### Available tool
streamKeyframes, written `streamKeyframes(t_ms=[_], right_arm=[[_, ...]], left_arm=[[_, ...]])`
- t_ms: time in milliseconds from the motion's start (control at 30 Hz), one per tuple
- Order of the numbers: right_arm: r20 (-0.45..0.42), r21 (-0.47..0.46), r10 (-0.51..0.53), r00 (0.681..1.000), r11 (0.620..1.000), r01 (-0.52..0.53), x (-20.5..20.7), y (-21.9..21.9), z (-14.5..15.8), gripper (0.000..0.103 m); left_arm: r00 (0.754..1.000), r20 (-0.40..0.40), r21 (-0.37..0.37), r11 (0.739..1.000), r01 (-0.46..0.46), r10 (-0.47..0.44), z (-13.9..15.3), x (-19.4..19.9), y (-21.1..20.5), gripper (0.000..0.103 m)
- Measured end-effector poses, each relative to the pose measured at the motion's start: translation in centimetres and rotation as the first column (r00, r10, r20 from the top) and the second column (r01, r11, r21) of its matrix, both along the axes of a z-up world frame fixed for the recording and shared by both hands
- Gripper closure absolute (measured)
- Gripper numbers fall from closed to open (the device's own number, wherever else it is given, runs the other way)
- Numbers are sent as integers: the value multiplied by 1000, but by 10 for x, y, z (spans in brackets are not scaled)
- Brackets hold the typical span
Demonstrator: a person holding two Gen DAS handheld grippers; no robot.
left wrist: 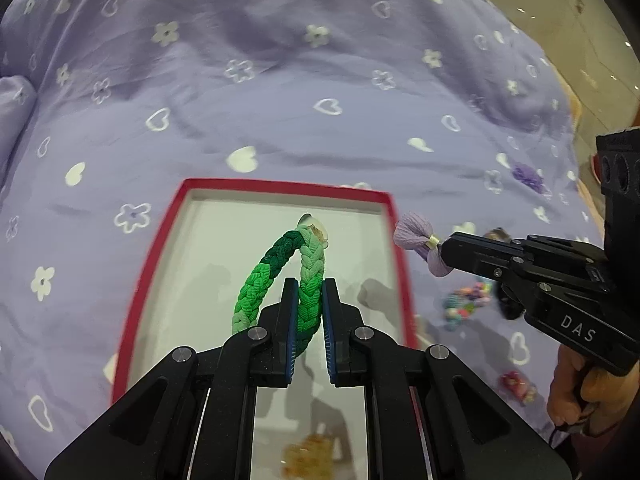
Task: Organize jewelry
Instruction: 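Carry both items into the tray and open both tools to release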
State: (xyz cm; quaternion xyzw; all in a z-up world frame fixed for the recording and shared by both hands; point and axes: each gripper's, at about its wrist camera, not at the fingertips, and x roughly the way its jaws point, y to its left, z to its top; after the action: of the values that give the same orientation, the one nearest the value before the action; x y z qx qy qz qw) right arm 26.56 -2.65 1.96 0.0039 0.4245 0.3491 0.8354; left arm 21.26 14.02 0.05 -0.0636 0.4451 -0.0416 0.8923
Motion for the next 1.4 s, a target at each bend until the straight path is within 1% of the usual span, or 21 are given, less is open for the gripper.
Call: streamKeyframes(t_ms=[233,467,733,833,900,1000,1067,1133,1200,1233,1300,1367,1400], right_arm=[[-25,-20,21,999,1000,-22,18,36,-13,100],[-51,-72,35,998,997,-38,36,61,-32,100],[-77,-101,32,996,994,-39,44,67,-49,99],[-92,-101,29,995,994,-38,46,66,-54,94],[-101,-92,25,995,995,-35,47,65,-56,94],[-119,-74,22,993,997,-31,49,62,-58,93],[-124,-66,22,992,997,-30,49,62,-58,91],[-129,-58,22,991,998,-29,48,60,-57,88],[-130,-51,27,991,998,-33,47,59,-55,88],[-129,-48,27,991,998,-34,46,59,-54,87],[-125,-38,27,992,999,-32,44,56,-49,83],[-119,-22,25,993,999,-28,42,53,-43,76],[-111,-15,24,993,1000,-25,40,49,-38,75]], left_arm=[[998,-52,24,999,-32,33,-24,21,24,93],[996,-78,42,998,-45,48,-39,41,33,93],[991,-124,53,997,-49,56,-58,52,36,92],[990,-128,57,997,-52,59,-60,52,36,91],[990,-130,61,997,-50,57,-60,51,36,91],[990,-127,64,997,-52,60,-59,51,35,83],[990,-125,63,997,-54,61,-58,51,35,73],[991,-121,70,996,-57,65,-56,49,34,71],[991,-118,78,995,-60,69,-53,47,34,69],[991,-117,78,995,-62,71,-52,46,34,66],[991,-108,75,995,-66,74,-47,43,33,60],[992,-92,76,994,-74,81,-39,37,33,55],[993,-87,76,994,-77,83,-37,36,32,54]])
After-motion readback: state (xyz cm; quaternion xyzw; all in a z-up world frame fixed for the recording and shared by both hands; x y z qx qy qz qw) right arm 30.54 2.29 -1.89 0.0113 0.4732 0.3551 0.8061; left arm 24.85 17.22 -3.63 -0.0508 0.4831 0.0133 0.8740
